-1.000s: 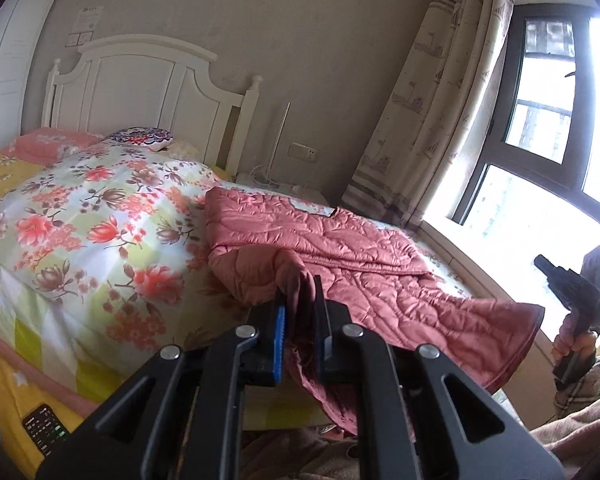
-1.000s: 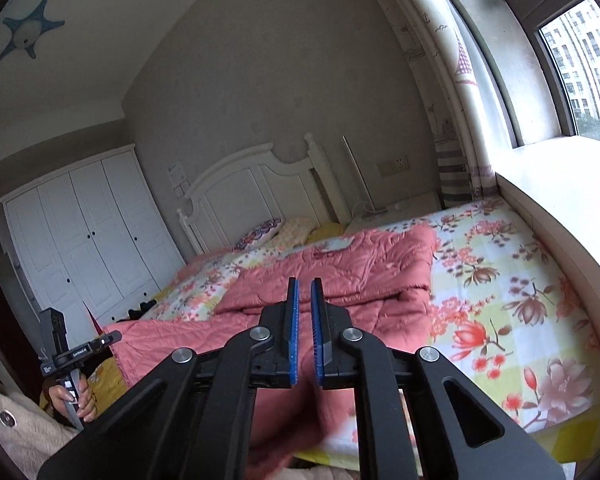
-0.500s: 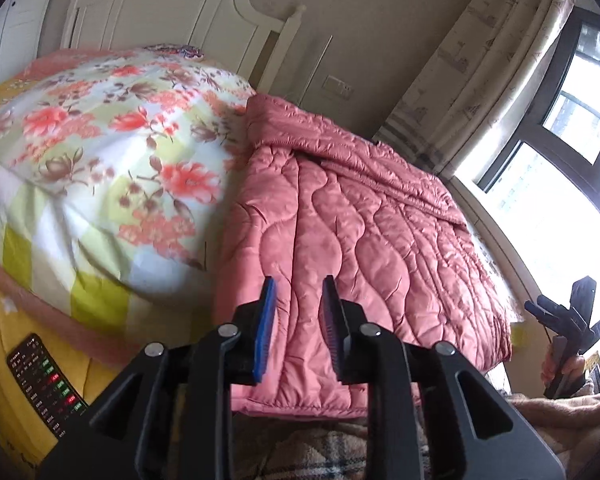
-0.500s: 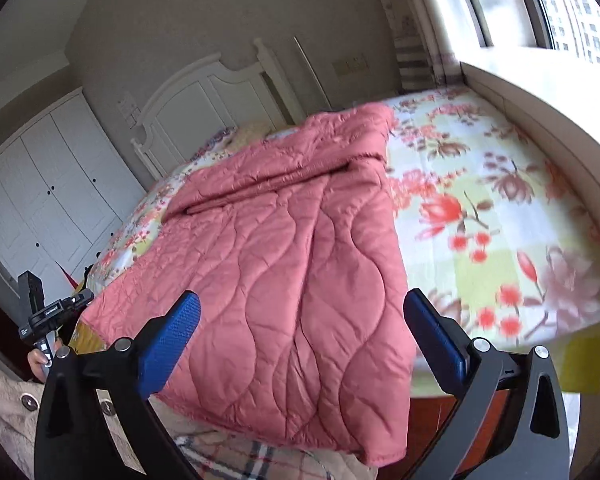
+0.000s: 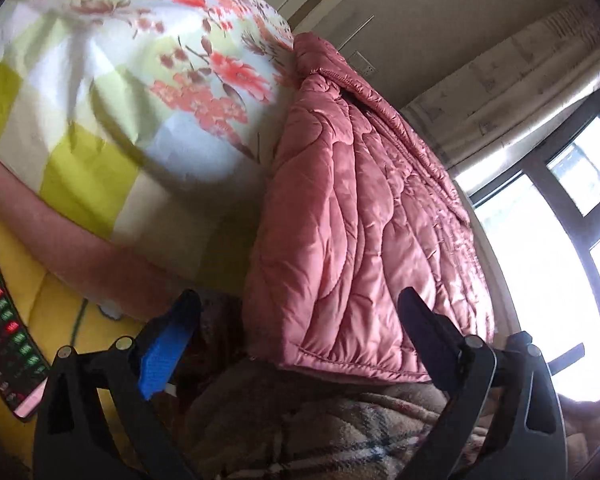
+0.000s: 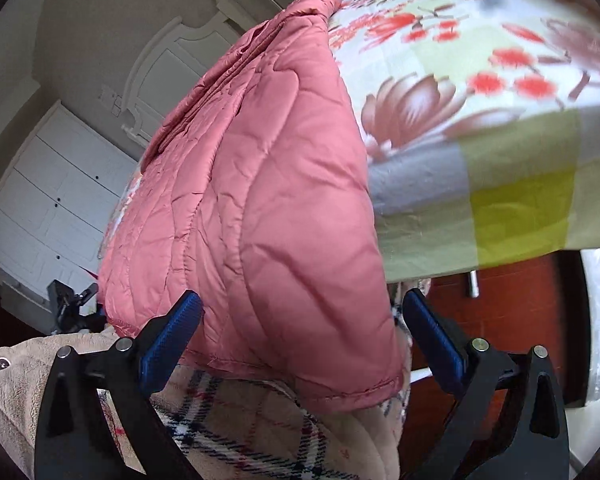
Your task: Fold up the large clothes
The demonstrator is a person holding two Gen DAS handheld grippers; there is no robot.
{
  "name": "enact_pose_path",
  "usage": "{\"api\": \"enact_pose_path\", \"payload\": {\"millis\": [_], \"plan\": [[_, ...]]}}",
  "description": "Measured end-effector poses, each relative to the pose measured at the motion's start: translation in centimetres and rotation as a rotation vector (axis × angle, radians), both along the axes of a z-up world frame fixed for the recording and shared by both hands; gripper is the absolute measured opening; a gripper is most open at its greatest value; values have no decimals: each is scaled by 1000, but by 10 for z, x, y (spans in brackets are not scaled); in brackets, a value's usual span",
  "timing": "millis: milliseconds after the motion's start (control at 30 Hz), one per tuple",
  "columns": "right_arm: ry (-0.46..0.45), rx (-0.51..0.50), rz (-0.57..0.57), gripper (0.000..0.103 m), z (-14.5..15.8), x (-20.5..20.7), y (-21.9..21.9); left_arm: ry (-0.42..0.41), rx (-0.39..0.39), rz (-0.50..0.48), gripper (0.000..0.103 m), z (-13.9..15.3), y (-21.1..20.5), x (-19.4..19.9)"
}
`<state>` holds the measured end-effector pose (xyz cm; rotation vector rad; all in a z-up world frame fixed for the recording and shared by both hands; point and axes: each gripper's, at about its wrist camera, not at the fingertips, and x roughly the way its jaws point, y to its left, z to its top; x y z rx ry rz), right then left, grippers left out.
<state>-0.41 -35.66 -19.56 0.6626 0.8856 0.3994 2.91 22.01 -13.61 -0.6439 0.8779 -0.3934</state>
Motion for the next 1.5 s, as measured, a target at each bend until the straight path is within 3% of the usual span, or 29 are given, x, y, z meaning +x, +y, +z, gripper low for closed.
{"api": "enact_pose_path", "payload": {"millis": [33,100,133,167,200,233,267,433,600,733,833,900,1000,1133,1267,1300,1333,1400,1433,1467,1500], "plan": [[-22,67,12,86,-5,-1,0,0,-54,-32,97,-2,-1,3],[-54,147,26,80,-13,-4,1,-16,-80,-112,97,-3,-11,4],[-56,165,34,70,-16,-5,2,-20,-75,-138,96,-3,-17,4],[-64,185,42,51,-19,-6,3,-22,-57,-157,92,-4,-23,4],[-87,198,43,43,-18,-8,4,-26,-41,-161,66,-4,-26,3],[-114,201,41,30,-15,-12,5,-30,-16,-156,33,-4,-28,1],[-135,198,42,20,-12,-14,5,-35,-6,-144,18,-2,-29,-2],[-244,154,33,15,26,-31,8,-175,-14,-111,11,37,-21,-23],[-421,185,14,14,88,-47,10,-357,-67,-115,11,100,-20,-46],[-518,180,-10,13,142,-26,2,-462,-142,-102,11,141,-19,-32],[-560,169,-31,13,181,19,-7,-497,-230,-78,11,168,-16,15],[-573,129,-52,13,207,60,-11,-508,-227,-59,11,184,-15,52],[-508,106,-96,13,230,146,-19,-466,-209,-28,13,205,-19,133],[-394,19,-157,14,227,254,-17,-374,-145,48,16,207,-29,240],[-221,-26,-230,14,192,347,-17,-255,-41,132,26,185,-35,337],[-169,-27,-248,14,180,364,-18,-223,-17,152,42,177,-35,356],[-100,-9,-266,16,165,383,-21,-185,7,179,67,165,-33,381],[14,77,-280,26,135,409,-31,-123,19,232,91,140,-21,406],[58,155,-282,37,121,418,-38,-91,3,241,91,128,-13,417],[68,236,-274,56,113,422,-44,-55,-27,238,91,118,-5,426],[46,318,-260,68,109,420,-49,-22,-65,230,91,109,3,432]]}}
